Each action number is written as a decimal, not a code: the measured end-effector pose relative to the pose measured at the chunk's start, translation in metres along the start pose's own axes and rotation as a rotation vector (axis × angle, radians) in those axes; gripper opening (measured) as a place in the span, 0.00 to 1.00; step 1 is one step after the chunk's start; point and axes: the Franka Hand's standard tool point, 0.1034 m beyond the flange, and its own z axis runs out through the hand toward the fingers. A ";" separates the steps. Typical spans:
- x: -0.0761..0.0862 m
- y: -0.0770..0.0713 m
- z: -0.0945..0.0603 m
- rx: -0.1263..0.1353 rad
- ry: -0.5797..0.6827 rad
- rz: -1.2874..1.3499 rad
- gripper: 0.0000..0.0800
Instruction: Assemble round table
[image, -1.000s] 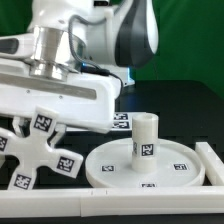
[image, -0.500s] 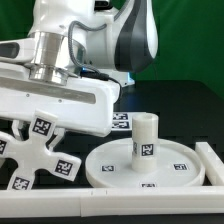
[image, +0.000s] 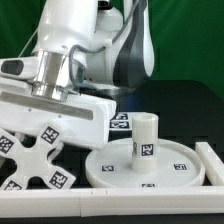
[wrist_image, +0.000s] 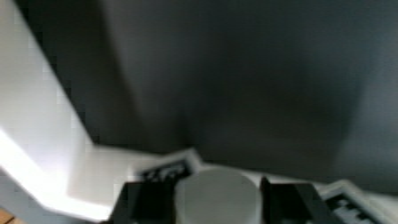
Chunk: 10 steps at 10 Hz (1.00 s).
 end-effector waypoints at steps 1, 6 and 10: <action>0.000 -0.001 0.000 0.002 -0.001 0.001 0.27; -0.002 -0.002 0.002 0.012 -0.023 0.001 0.76; -0.037 0.012 -0.039 0.015 -0.070 0.026 0.81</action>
Offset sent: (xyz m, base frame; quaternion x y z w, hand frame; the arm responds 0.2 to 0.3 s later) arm 0.0000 0.0000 0.0000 0.0000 0.0000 0.0000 1.0000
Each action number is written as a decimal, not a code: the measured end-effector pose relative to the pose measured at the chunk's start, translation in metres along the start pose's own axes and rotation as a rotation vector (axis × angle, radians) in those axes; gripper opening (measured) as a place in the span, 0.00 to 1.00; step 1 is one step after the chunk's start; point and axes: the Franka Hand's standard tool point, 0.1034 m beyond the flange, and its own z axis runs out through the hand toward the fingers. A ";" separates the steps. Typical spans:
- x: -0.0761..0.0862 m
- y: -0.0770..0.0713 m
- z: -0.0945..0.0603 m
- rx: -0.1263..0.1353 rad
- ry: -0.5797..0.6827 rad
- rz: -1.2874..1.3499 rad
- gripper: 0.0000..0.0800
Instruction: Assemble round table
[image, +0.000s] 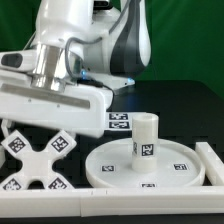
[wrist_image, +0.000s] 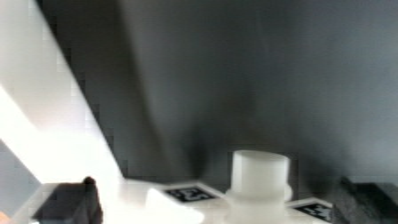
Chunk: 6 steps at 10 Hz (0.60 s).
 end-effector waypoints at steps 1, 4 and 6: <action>-0.010 0.004 -0.006 0.000 -0.013 0.007 0.81; -0.019 0.010 -0.029 0.048 -0.085 0.045 0.81; 0.016 0.003 -0.035 0.100 -0.126 0.048 0.81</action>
Offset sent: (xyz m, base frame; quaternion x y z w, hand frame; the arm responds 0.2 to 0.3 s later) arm -0.0154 0.0080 0.0274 0.0416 -0.0695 0.0032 0.9967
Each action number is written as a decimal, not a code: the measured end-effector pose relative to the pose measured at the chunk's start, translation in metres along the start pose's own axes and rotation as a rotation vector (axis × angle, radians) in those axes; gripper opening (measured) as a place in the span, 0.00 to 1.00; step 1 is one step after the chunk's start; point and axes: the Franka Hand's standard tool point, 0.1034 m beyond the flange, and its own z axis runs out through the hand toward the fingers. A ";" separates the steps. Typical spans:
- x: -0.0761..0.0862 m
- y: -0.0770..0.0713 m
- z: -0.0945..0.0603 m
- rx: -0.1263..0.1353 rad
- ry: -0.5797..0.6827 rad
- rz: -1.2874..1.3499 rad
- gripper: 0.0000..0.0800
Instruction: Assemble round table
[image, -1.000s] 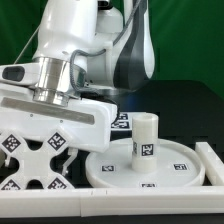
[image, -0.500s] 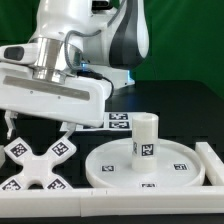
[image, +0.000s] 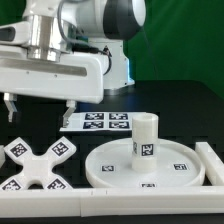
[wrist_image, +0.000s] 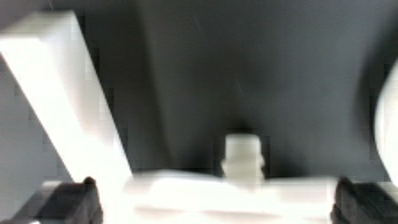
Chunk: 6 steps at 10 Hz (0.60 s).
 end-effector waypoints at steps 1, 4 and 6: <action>0.017 -0.010 -0.003 0.045 -0.058 0.008 0.81; 0.061 -0.027 0.004 0.118 -0.227 -0.027 0.81; 0.057 -0.033 0.003 0.150 -0.339 -0.026 0.81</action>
Offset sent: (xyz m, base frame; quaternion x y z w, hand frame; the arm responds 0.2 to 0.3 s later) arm 0.0560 -0.0114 -0.0041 -0.0069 -0.2118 -0.0442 0.9763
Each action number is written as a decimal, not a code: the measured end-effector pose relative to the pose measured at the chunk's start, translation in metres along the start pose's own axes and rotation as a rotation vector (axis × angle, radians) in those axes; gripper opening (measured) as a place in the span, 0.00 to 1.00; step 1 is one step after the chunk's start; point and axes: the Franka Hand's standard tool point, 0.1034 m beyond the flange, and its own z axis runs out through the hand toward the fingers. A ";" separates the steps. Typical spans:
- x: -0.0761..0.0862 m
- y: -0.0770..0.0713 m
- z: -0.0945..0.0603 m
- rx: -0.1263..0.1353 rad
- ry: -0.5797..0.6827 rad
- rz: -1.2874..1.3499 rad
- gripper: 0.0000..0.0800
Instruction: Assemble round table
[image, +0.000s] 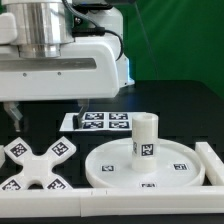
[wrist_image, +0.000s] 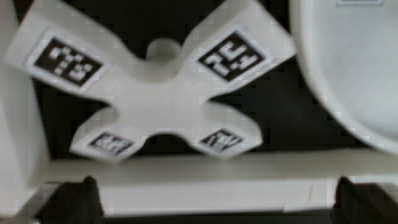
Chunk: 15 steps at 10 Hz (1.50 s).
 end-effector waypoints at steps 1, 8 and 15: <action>0.004 0.002 0.002 -0.003 0.001 0.000 0.81; 0.029 0.030 0.012 -0.065 -0.075 -0.031 0.81; 0.028 0.020 0.022 -0.021 -0.374 -0.007 0.81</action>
Offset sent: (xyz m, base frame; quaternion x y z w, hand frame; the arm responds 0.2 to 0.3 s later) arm 0.0364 -0.0488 -0.0021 -0.0911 -0.0780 -0.0139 0.9927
